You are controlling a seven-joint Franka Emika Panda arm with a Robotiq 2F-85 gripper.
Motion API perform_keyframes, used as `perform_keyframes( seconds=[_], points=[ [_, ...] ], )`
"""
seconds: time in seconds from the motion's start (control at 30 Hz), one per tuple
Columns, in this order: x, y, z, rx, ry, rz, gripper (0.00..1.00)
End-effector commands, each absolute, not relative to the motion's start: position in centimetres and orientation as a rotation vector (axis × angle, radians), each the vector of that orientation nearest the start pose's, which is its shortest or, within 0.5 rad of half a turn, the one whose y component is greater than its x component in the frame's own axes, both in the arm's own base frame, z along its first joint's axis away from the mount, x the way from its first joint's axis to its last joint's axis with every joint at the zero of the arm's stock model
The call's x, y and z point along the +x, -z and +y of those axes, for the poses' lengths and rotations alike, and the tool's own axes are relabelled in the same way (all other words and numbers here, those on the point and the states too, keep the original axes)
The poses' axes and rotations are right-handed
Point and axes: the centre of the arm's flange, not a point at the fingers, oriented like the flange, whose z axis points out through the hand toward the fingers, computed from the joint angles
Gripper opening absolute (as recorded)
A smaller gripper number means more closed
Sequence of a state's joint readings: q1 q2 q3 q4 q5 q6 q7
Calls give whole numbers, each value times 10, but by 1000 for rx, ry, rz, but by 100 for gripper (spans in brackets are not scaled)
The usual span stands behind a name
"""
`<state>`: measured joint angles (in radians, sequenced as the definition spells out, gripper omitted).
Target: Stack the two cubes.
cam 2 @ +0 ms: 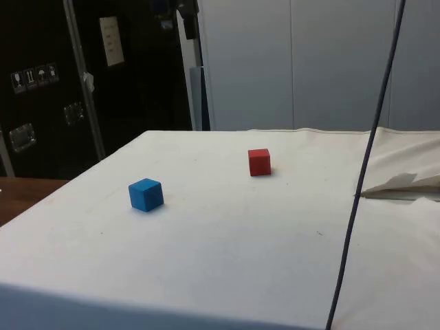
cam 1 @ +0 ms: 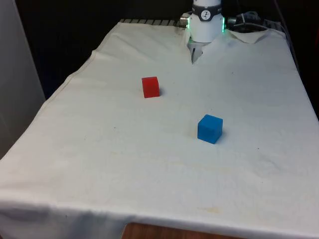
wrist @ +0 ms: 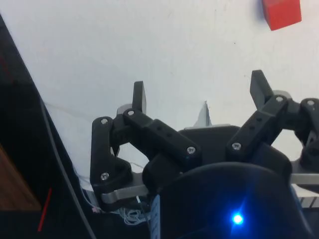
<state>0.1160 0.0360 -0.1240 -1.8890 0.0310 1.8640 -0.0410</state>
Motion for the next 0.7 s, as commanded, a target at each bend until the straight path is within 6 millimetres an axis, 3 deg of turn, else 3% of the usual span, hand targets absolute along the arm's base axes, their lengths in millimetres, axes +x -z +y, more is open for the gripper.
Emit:
perform_keyframes(
  seconds=[0.0, 0.67],
  points=[
    [563, -477, -1, -3113, -95, -36, 100],
    [527, -471, -14, -3125, -9, -80, 100]
  ],
)
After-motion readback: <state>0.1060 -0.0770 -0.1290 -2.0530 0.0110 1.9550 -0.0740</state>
